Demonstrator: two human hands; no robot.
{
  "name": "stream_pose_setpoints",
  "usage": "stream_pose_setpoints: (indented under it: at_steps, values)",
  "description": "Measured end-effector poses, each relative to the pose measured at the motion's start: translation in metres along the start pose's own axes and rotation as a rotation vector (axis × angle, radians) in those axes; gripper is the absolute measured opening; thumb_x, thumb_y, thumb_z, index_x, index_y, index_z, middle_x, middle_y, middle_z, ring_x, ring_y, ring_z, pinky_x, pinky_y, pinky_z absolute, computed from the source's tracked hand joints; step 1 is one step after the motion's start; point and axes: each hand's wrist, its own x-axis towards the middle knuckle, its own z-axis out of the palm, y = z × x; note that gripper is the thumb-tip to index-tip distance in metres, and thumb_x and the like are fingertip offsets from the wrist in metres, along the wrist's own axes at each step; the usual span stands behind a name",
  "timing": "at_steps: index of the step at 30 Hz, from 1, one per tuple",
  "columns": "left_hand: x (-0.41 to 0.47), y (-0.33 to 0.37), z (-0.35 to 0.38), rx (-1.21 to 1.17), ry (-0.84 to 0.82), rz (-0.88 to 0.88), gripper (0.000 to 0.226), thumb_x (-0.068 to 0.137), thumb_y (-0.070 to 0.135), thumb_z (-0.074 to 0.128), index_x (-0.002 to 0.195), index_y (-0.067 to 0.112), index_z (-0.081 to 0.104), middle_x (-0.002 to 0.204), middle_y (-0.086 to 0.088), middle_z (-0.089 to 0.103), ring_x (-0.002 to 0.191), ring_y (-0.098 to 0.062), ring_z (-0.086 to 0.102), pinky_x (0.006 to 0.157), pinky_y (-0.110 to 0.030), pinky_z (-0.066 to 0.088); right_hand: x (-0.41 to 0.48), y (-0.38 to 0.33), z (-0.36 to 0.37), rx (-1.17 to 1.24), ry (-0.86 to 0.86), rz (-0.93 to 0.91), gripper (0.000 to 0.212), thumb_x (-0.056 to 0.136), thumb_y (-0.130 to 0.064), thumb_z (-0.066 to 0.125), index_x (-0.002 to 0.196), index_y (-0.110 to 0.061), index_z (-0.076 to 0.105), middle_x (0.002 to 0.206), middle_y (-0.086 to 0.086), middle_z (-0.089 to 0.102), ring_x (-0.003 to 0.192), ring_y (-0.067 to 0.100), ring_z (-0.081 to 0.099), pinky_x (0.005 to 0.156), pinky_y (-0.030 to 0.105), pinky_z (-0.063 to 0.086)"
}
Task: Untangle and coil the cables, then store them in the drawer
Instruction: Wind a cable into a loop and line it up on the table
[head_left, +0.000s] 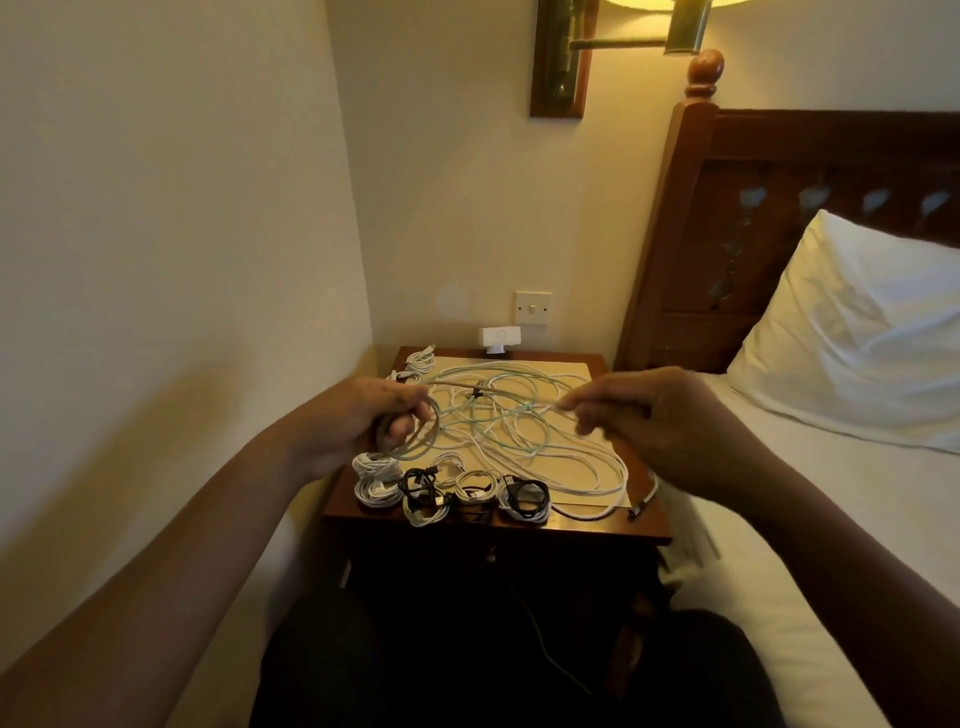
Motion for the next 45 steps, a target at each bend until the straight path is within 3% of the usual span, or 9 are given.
stream_pose_setpoints:
  at_steps: [3,9,14,17,22,26,32,37,45]
  values:
    - [-0.011,0.006,0.003,-0.306,-0.099,0.011,0.027,0.096,0.026,0.054,0.085,0.004,0.066,0.055,-0.001,0.039,0.05,-0.012,0.037,0.049,-0.021,0.035,0.005,0.031,0.005,-0.135,0.17,0.048,0.019,0.099,-0.021,0.065,0.112,-0.03,0.075,0.091,-0.016,0.076,0.088,-0.001,0.071,0.081,0.03,0.062]
    - [-0.004,0.022,0.037,-0.689,-0.052,0.226,0.024,0.099,0.01,0.049,0.113,-0.003,0.062,0.077,-0.005,0.061,0.075,-0.015,0.059,0.07,-0.023,0.053,0.006,0.02,0.065,-0.359,-0.117,0.04,0.029,0.106,-0.032,0.053,0.13,-0.026,0.068,0.12,-0.006,0.069,0.103,0.008,0.063,0.095,0.031,0.054]
    - [0.011,0.003,0.061,-0.04,0.331,0.36,0.024,0.106,0.013,0.051,0.127,0.011,0.062,0.098,-0.002,0.077,0.098,-0.013,0.071,0.095,-0.031,0.051,0.007,-0.036,0.085,-0.397,-0.243,-0.085,0.033,0.11,-0.034,0.042,0.125,-0.018,0.066,0.111,-0.001,0.065,0.095,0.012,0.061,0.086,0.03,0.053]
    - [0.011,-0.01,0.06,0.2,0.192,0.315,0.022,0.106,0.019,0.05,0.121,0.017,0.066,0.097,0.001,0.075,0.093,-0.007,0.068,0.088,-0.032,0.048,0.014,-0.05,0.063,-0.36,-0.166,-0.106,0.023,0.106,-0.03,0.051,0.112,-0.019,0.07,0.097,-0.004,0.066,0.082,0.005,0.057,0.07,0.018,0.043]
    - [-0.01,-0.007,0.066,-0.037,-0.25,0.16,0.047,0.106,0.04,0.039,0.104,0.004,0.069,0.081,-0.019,0.063,0.075,-0.023,0.06,0.079,-0.037,0.047,0.023,-0.04,0.033,-0.153,0.011,-0.069,0.011,0.092,-0.03,0.075,0.103,-0.029,0.078,0.094,-0.02,0.069,0.084,0.0,0.061,0.069,0.02,0.045]
    - [-0.025,0.005,0.066,-0.135,-0.422,0.137,0.021,0.097,0.021,0.055,0.103,0.005,0.066,0.082,-0.008,0.059,0.082,-0.018,0.059,0.078,-0.029,0.049,0.018,-0.021,0.035,0.063,0.05,0.029,0.014,0.086,-0.039,0.076,0.099,-0.035,0.079,0.102,-0.016,0.066,0.096,0.007,0.063,0.082,0.039,0.057]
    - [-0.027,-0.003,0.076,-0.341,-0.304,0.099,0.018,0.088,0.022,0.056,0.077,0.008,0.06,0.084,-0.011,0.056,0.08,-0.02,0.054,0.074,-0.033,0.046,0.006,-0.009,0.052,0.072,-0.014,0.102,0.02,0.098,-0.029,0.065,0.113,-0.036,0.076,0.103,-0.016,0.062,0.097,0.0,0.057,0.079,0.022,0.047]
    - [-0.031,-0.01,0.085,-0.505,-0.284,0.081,0.021,0.091,0.022,0.054,0.078,0.006,0.056,0.076,-0.009,0.057,0.07,-0.017,0.058,0.065,-0.027,0.051,-0.001,-0.005,0.059,0.175,-0.039,0.122,0.021,0.099,-0.02,0.065,0.108,-0.037,0.074,0.099,-0.016,0.075,0.097,0.0,0.067,0.085,0.021,0.057]
    - [-0.033,-0.029,0.105,0.128,0.11,0.128,0.027,0.108,0.025,0.048,0.096,0.008,0.067,0.096,-0.016,0.069,0.085,-0.019,0.064,0.093,-0.047,0.053,-0.012,0.009,0.083,0.527,-0.046,0.387,0.026,0.102,-0.011,0.056,0.107,-0.023,0.079,0.101,0.0,0.078,0.1,0.02,0.074,0.098,0.046,0.058]
